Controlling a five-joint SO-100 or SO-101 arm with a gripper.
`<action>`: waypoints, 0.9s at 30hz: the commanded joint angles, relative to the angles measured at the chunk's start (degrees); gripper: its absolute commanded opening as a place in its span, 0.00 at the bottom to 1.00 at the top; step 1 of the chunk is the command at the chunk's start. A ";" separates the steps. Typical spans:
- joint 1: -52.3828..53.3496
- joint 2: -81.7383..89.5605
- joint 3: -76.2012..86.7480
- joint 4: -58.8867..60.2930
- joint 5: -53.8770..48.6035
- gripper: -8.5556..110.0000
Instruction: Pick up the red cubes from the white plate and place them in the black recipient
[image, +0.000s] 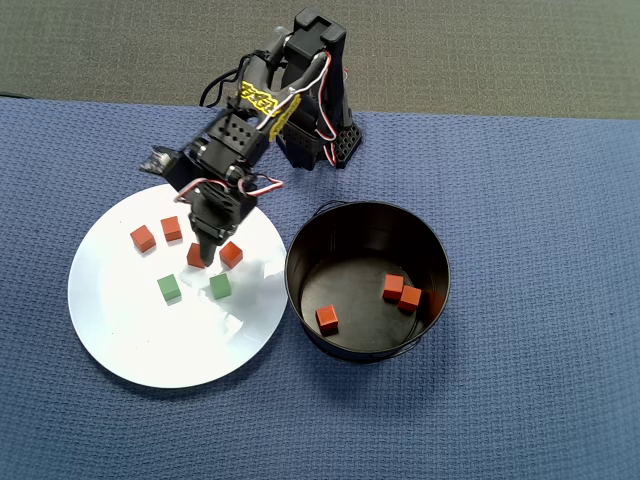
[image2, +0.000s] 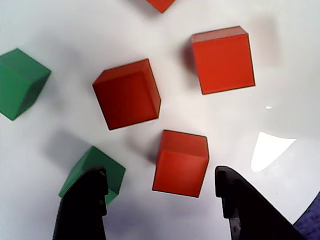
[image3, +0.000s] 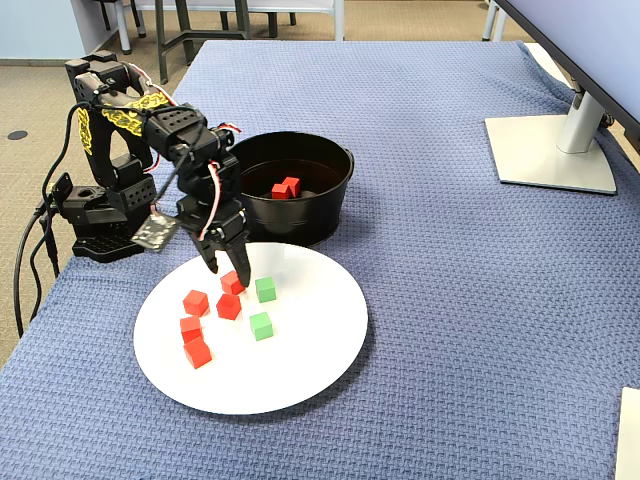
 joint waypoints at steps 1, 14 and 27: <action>-2.37 3.08 0.18 -1.67 0.09 0.23; -3.78 1.67 3.25 -4.66 -1.23 0.18; -1.85 -3.43 0.88 -5.71 -2.55 0.18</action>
